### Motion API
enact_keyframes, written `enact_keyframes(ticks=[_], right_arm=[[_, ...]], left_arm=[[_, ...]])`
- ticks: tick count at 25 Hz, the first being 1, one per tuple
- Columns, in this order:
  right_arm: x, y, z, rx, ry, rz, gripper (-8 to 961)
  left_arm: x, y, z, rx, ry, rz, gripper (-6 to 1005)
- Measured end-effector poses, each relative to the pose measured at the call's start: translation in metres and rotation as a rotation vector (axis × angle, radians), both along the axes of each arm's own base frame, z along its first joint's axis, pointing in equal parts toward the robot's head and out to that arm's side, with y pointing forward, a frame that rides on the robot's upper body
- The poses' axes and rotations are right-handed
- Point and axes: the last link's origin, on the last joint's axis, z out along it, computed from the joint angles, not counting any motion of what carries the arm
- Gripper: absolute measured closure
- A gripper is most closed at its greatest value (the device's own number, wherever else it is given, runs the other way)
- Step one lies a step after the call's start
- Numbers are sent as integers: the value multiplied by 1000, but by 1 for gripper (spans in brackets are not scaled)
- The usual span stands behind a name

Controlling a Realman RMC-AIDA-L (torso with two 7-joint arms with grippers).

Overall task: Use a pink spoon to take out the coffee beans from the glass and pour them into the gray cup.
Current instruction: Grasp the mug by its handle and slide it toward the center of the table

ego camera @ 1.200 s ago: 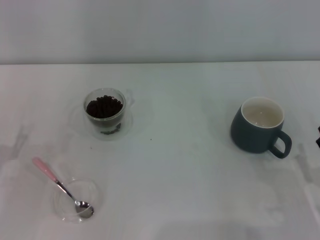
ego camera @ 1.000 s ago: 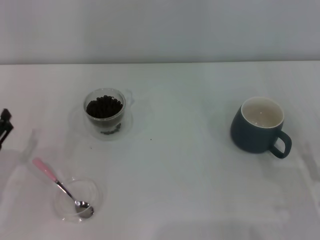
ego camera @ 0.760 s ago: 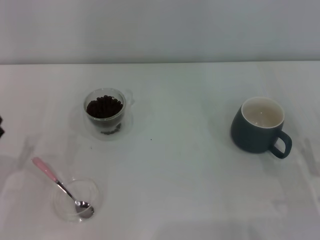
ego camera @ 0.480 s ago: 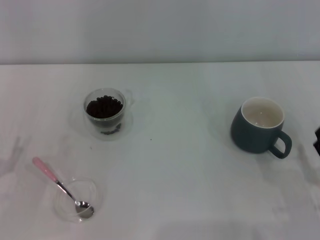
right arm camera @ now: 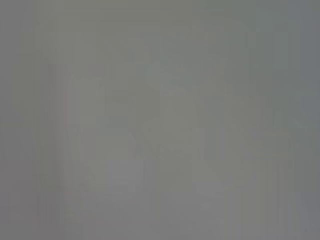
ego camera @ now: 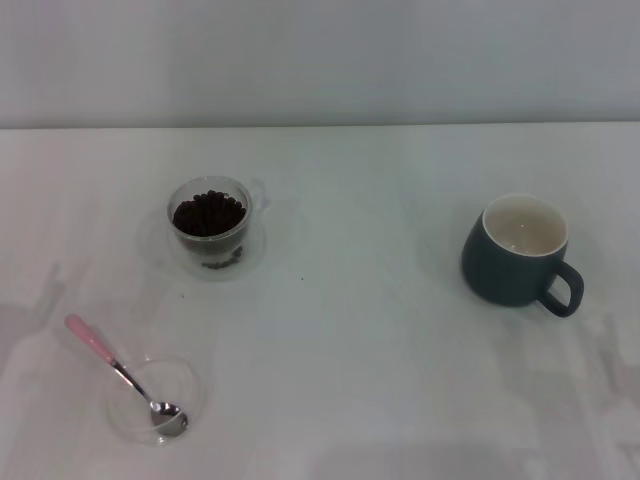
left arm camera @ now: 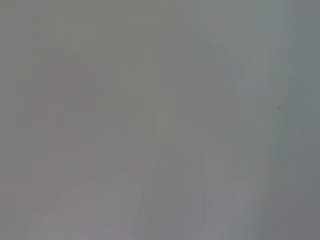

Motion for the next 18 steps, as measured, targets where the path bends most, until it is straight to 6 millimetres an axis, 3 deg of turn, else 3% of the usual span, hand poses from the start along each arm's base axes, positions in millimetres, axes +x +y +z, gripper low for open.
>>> enact_keyframes(ticks=[9, 14, 18], right_arm=[[-47, -22, -13, 40, -57, -232, 130], [-68, -19, -26, -56, -77, -349, 134], [-74, -5, -45, -175, -22, -351, 140]], left_arm=[[7, 9, -2, -12, 4, -25, 123], [13, 12, -4, -19, 1, -45, 123], [15, 13, -6, -24, -5, -52, 123]])
